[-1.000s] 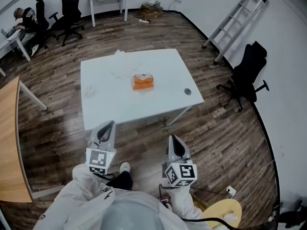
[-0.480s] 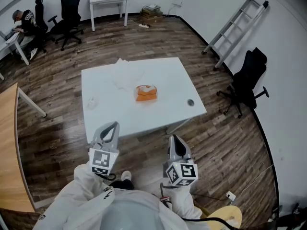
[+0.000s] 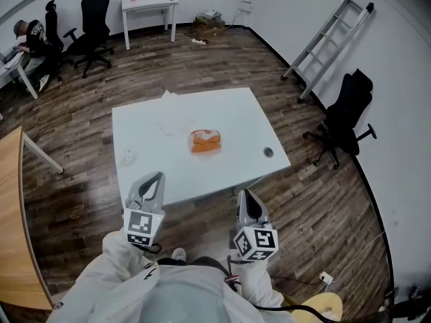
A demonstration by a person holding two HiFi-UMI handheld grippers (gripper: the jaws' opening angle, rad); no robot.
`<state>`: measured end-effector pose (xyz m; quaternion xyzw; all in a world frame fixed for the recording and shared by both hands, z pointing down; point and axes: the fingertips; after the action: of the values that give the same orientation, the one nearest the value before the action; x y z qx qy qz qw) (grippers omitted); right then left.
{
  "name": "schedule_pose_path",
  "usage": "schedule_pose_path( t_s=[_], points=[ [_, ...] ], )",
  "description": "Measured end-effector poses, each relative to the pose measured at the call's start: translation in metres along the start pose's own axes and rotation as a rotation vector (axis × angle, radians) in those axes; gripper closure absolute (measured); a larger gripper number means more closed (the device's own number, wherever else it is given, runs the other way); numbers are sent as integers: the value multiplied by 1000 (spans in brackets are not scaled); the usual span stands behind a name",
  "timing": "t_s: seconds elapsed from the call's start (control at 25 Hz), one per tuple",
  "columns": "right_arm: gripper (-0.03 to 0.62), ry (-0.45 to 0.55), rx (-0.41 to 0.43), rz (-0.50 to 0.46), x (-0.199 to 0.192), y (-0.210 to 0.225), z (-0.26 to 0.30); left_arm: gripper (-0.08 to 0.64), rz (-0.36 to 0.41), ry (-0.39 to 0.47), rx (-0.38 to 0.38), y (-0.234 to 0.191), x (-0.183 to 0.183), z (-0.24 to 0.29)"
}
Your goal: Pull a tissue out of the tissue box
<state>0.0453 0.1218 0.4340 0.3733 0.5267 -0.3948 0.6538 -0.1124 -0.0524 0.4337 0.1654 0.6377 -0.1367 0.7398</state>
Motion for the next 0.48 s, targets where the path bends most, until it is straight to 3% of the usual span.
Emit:
schedule_pose_path(
  t_s=[0.48],
  points=[
    [591, 13, -34, -14, 10, 14, 9, 560, -5, 10, -28, 1, 2, 22]
  ],
)
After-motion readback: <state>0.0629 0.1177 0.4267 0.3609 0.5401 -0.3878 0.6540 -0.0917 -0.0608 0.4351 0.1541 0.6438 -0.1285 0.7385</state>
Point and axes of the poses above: the fingertips, and each gripper's own axes: z forward along the fingers, y to its right, x out of its top, and after that the axes turned 4 degrees about -z, right-handed
